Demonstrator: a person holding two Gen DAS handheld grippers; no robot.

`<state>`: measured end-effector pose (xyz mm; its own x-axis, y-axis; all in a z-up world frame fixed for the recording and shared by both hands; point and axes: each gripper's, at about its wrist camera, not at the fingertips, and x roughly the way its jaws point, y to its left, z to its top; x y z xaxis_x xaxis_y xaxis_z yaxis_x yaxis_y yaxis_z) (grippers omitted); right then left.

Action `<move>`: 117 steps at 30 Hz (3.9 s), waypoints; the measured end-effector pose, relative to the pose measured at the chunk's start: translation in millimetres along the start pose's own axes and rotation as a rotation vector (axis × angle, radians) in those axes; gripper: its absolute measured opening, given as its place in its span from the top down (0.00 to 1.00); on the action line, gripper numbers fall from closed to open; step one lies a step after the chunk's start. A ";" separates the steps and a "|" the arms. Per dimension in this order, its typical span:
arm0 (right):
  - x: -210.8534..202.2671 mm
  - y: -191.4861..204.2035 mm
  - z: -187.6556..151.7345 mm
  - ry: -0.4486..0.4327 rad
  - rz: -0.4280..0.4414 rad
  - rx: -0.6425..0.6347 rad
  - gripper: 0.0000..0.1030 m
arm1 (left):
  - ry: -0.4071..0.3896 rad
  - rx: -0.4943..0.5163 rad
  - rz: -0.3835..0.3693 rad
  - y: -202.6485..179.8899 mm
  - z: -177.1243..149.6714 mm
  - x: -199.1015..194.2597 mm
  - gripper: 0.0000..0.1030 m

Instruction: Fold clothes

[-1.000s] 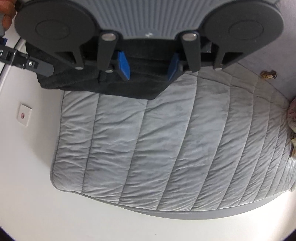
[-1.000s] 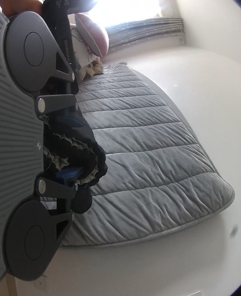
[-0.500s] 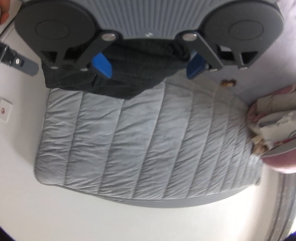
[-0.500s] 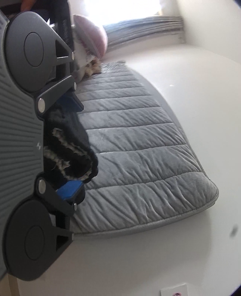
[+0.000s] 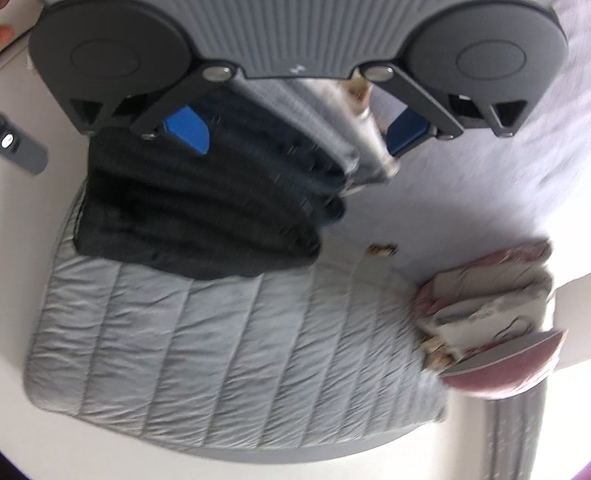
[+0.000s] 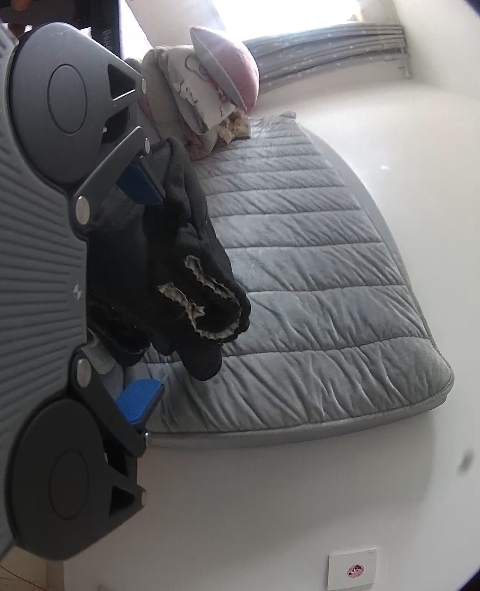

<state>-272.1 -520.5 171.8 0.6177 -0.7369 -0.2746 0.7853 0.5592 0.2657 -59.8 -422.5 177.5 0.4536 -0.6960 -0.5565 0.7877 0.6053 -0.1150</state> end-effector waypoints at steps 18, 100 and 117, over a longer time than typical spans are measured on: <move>-8.5 24.6 -58.7 0.164 0.019 -0.089 0.00 | 0.141 0.020 0.132 22.9 -78.7 -13.6 0.00; -10.2 363.9 -381.1 0.433 0.615 -0.577 0.00 | -0.009 -0.471 0.818 395.5 -339.3 -98.5 0.00; -10.1 364.3 -380.9 0.432 0.614 -0.578 0.00 | -0.011 -0.473 0.818 395.1 -339.8 -97.9 0.00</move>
<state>23.8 -164.6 -80.6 0.8010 -0.1120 -0.5882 0.1460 0.9892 0.0105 65.4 16.1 -93.0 0.7964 0.0123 -0.6047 -0.0269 0.9995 -0.0152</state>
